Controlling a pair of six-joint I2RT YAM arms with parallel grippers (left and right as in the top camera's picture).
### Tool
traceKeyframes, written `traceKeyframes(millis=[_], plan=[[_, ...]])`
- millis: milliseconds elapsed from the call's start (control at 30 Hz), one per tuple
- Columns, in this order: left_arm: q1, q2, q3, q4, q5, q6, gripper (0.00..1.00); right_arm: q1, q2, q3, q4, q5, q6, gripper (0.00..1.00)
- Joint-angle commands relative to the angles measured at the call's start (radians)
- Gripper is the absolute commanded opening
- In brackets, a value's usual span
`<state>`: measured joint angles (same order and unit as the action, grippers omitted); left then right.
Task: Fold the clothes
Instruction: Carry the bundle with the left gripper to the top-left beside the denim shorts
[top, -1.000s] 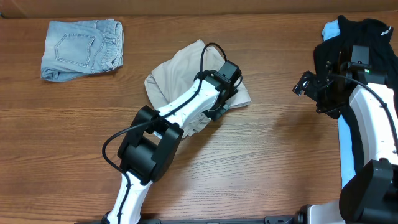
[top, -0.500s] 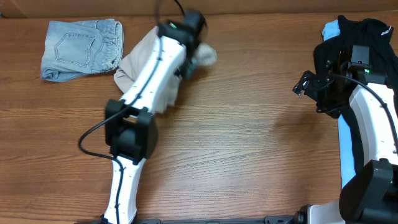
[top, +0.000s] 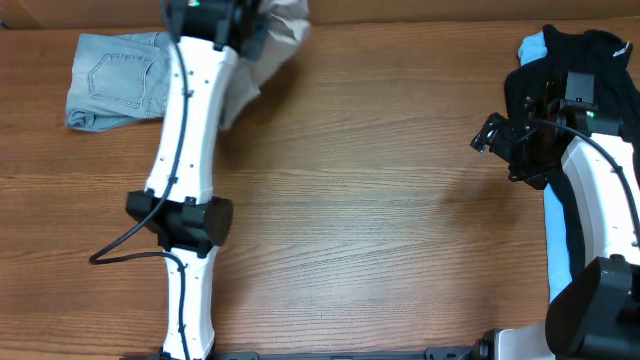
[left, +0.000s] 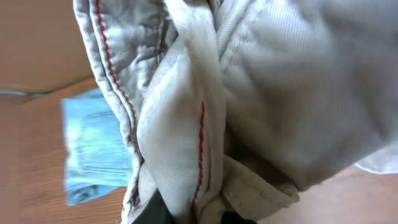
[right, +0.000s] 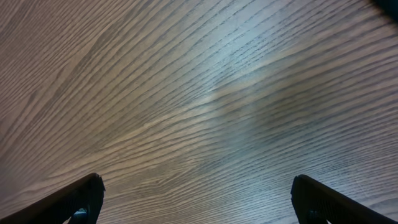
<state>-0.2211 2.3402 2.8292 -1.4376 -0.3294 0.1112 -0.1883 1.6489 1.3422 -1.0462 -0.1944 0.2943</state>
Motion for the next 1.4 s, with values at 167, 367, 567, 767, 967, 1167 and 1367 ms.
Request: traceKeyframes(millis=[167, 367, 567, 767, 967, 1167, 1367], plan=[[0.159, -0.019, 0.132, -0.002, -0.140, -0.039, 0.04, 0.004, 0.001, -0.001, -0.006, 0.001, -0.006, 1.00], [0.275, -0.019, 0.132, 0.003, -0.188, -0.098, 0.04, 0.004, 0.001, -0.001, -0.021, -0.008, -0.006, 1.00], [0.377, -0.019, 0.117, 0.087, -0.172, -0.115, 0.04, 0.004, 0.001, -0.001, -0.029, -0.008, -0.006, 1.00], [0.444, -0.002, 0.054, 0.186, -0.168, -0.114, 0.04, 0.004, 0.001, -0.001, -0.035, -0.008, -0.006, 1.00], [0.475, 0.007, -0.098, 0.302, -0.168, -0.103, 0.04, 0.004, 0.001, -0.001, -0.034, -0.008, -0.006, 1.00], [0.478, 0.009, -0.251, 0.397, -0.168, -0.096, 0.04, 0.004, 0.001, -0.001, -0.033, -0.008, -0.006, 1.00], [0.468, 0.009, -0.372, 0.478, -0.053, -0.097, 0.04, 0.004, 0.001, -0.001, -0.033, -0.008, -0.006, 1.00]])
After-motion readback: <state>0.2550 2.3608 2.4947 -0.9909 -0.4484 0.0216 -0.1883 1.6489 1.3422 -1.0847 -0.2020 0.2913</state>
